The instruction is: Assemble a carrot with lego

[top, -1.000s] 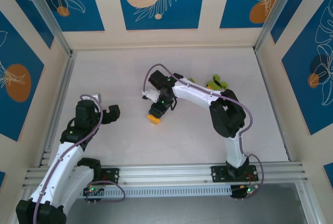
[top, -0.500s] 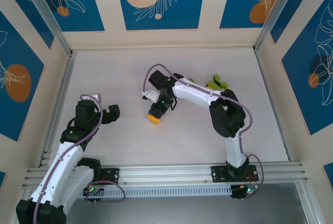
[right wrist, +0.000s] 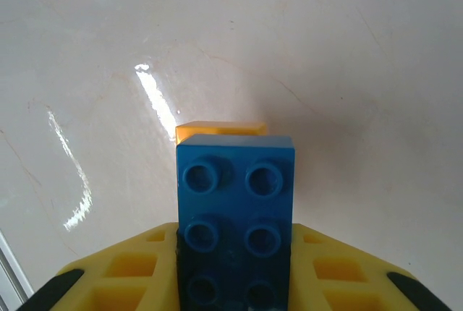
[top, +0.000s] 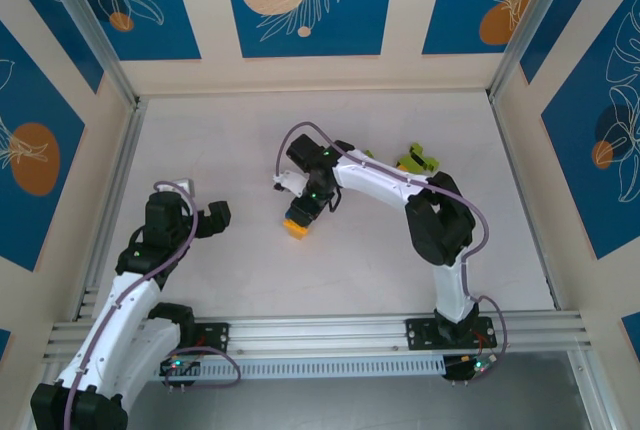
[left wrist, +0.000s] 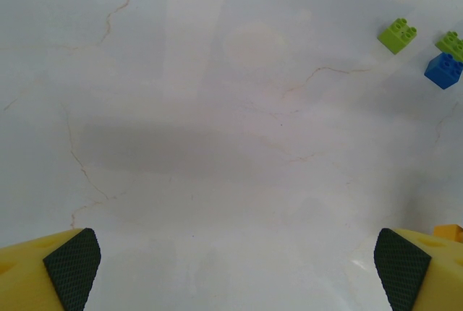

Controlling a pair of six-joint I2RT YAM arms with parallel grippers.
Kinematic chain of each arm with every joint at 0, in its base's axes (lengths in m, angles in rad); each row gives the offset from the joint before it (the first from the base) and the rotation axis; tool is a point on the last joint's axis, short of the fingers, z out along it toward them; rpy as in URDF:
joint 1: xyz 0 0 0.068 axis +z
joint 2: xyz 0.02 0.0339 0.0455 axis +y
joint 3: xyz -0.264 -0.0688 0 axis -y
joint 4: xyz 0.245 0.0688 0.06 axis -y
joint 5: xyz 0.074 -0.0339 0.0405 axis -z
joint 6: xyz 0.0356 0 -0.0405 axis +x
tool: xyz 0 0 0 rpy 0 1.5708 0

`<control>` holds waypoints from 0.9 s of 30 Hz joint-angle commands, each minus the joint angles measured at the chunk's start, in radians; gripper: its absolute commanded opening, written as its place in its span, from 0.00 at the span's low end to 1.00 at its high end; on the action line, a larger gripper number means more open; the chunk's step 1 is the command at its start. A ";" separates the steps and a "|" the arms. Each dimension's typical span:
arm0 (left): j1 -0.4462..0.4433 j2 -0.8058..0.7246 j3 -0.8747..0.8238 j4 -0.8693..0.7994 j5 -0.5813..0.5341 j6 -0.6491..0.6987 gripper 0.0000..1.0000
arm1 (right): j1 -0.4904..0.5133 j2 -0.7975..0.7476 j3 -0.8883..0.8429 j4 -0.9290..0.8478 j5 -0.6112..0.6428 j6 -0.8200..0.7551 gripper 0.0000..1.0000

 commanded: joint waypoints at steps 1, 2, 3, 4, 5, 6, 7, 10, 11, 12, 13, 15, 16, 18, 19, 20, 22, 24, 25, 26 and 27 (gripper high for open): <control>0.017 -0.006 -0.007 0.007 0.024 0.011 1.00 | -0.003 -0.047 -0.011 0.002 -0.047 0.012 0.27; 0.017 -0.005 -0.006 0.007 0.024 0.011 1.00 | -0.002 -0.050 -0.014 0.004 -0.048 0.013 0.28; 0.018 -0.005 -0.006 0.007 0.024 0.011 1.00 | -0.003 -0.052 -0.016 0.004 -0.052 0.013 0.28; 0.017 -0.004 -0.006 0.009 0.024 0.011 1.00 | -0.003 -0.052 -0.017 0.002 -0.058 0.012 0.28; 0.018 -0.004 -0.006 0.007 0.024 0.011 1.00 | -0.001 -0.052 -0.019 -0.001 -0.063 0.013 0.28; 0.019 -0.004 -0.006 0.008 0.025 0.011 1.00 | 0.000 -0.052 -0.019 -0.003 -0.065 0.012 0.28; 0.018 -0.004 -0.006 0.008 0.024 0.011 1.00 | 0.002 -0.052 -0.020 -0.004 -0.065 0.011 0.28; 0.017 -0.006 -0.006 0.007 0.024 0.011 1.00 | 0.008 -0.047 -0.023 -0.004 -0.066 0.011 0.28; 0.018 -0.006 -0.007 0.007 0.025 0.011 1.00 | 0.010 -0.044 -0.023 -0.004 -0.066 0.012 0.28; 0.017 -0.006 -0.008 0.007 0.024 0.011 1.00 | 0.010 -0.040 -0.024 -0.004 -0.064 0.013 0.28; 0.018 -0.006 -0.007 0.007 0.024 0.011 1.00 | 0.012 -0.038 -0.025 -0.006 -0.061 0.013 0.27; 0.018 -0.006 -0.007 0.007 0.025 0.011 1.00 | 0.015 -0.030 -0.026 -0.008 -0.058 0.013 0.27; 0.019 -0.006 -0.008 0.007 0.024 0.012 1.00 | 0.017 -0.029 -0.028 -0.007 -0.058 0.013 0.28; 0.018 -0.006 -0.007 0.007 0.024 0.011 1.00 | 0.023 -0.027 -0.034 -0.004 -0.058 0.016 0.28; 0.018 -0.006 -0.007 0.008 0.024 0.011 1.00 | 0.024 -0.027 -0.037 -0.001 -0.058 0.019 0.27; 0.018 -0.006 -0.007 0.008 0.024 0.011 1.00 | 0.028 -0.027 -0.040 0.001 -0.057 0.020 0.28; 0.017 -0.006 -0.007 0.008 0.024 0.012 1.00 | 0.030 -0.023 -0.042 0.001 -0.050 0.022 0.28; 0.019 -0.005 -0.008 0.008 0.024 0.011 1.00 | 0.032 -0.018 -0.044 -0.002 -0.042 0.024 0.28; 0.017 -0.004 -0.007 0.009 0.024 0.011 1.00 | 0.032 -0.016 -0.045 -0.001 -0.038 0.023 0.27; 0.017 -0.004 -0.007 0.009 0.025 0.011 1.00 | 0.034 -0.013 -0.043 -0.003 -0.035 0.024 0.28; 0.017 -0.004 -0.007 0.009 0.025 0.011 1.00 | 0.035 -0.011 -0.042 -0.003 -0.033 0.024 0.27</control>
